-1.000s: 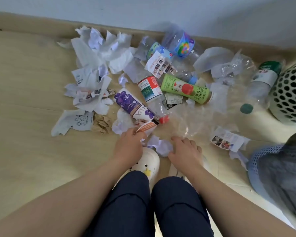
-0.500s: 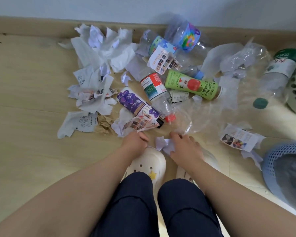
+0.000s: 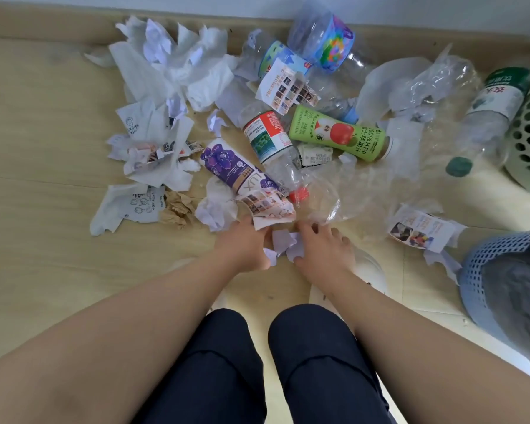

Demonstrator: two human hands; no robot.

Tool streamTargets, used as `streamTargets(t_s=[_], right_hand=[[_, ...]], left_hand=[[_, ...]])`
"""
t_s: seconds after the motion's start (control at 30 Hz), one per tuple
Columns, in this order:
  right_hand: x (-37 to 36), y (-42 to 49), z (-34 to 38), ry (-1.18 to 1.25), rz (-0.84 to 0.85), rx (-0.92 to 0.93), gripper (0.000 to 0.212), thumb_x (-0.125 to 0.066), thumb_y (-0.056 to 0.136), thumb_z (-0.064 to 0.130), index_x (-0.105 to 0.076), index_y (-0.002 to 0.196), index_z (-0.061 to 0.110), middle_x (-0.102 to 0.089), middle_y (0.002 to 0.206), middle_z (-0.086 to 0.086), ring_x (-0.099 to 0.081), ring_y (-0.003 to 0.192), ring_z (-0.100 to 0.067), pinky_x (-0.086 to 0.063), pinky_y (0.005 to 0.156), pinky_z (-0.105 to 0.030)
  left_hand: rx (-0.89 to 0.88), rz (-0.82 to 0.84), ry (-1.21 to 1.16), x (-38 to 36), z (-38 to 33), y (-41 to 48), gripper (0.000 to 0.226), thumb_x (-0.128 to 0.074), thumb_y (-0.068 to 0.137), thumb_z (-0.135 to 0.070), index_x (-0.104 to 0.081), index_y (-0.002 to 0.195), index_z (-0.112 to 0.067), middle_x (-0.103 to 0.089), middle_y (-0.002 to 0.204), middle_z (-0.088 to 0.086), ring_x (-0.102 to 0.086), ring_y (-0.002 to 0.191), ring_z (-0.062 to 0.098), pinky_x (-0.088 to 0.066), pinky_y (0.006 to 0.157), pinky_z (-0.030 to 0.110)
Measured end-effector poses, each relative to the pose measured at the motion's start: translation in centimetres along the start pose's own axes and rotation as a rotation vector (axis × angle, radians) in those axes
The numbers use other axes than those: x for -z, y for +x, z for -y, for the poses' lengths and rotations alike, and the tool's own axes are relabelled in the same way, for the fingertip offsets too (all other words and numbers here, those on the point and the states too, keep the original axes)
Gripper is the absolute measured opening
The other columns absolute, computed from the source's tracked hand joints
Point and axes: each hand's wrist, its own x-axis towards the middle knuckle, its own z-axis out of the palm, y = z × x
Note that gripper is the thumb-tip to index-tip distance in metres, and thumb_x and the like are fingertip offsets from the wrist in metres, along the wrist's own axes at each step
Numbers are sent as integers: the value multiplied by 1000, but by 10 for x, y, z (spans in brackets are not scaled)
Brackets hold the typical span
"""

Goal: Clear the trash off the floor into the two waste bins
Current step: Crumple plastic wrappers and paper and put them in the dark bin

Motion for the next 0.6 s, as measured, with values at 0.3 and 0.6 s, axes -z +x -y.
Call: streamTargets(t_s=[0.3,0.6], right_hand=[[-6,0,10,32,21,49,28,-48,89,14,-52,117,17,-50,122,-7,-45,114,-27,-34,93,-32],[-3,-11,18,233,-95,4,39,-45,92,26,-40,130,19,-42,134,-2,-44,119,-25,-35,97,-34]], left_hand=[[49,-174,-276,-23,8,-20,19,-48,85,-8,-42,70,-18,-46,85,0,-43,80,20,-30,56,23],[177,-310,-781,6,15,-31,26,-46,88,-10,-52,112,-16,-58,91,4,-54,79,22,-40,61,28]])
